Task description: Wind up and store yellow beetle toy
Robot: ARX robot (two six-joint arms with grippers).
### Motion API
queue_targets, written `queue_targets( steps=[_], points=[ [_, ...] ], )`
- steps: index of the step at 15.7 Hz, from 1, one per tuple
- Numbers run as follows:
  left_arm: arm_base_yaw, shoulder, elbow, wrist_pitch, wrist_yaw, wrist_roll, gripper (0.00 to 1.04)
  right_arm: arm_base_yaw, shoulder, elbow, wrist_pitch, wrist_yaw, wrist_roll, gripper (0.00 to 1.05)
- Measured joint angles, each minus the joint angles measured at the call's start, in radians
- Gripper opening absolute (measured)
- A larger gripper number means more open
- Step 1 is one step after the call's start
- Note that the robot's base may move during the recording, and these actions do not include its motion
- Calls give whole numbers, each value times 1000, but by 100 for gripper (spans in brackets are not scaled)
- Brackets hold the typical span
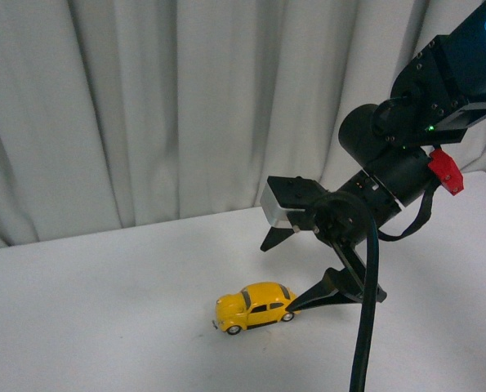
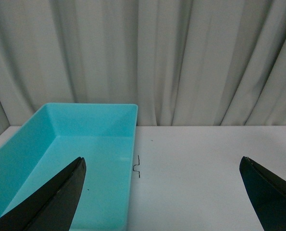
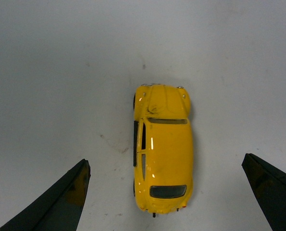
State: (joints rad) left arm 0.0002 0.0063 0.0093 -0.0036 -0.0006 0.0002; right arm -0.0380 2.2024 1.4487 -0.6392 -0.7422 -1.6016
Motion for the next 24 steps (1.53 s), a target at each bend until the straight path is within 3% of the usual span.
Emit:
queue_targets(
  steps=[4, 8, 12, 15, 18, 19, 24],
  points=[
    [0, 0, 0, 0, 0, 0, 98, 33, 120, 147, -131, 50, -104, 98],
    [0, 0, 0, 0, 0, 0, 98, 60, 171, 191, -108, 143, -119, 98],
    [0, 0, 0, 0, 0, 0, 98, 91, 187, 190, -81, 163, -66, 98],
    [0, 0, 0, 0, 0, 0, 98, 113, 186, 190, -80, 163, -25, 76],
    [0, 0, 0, 0, 0, 0, 98, 117, 177, 177, -87, 196, -2, 46],
    [0, 0, 0, 0, 0, 0, 98, 118, 171, 179, -102, 215, 0, 41],
    [0, 0, 0, 0, 0, 0, 98, 203, 171, 231, -69, 194, 76, 41]
  ],
)
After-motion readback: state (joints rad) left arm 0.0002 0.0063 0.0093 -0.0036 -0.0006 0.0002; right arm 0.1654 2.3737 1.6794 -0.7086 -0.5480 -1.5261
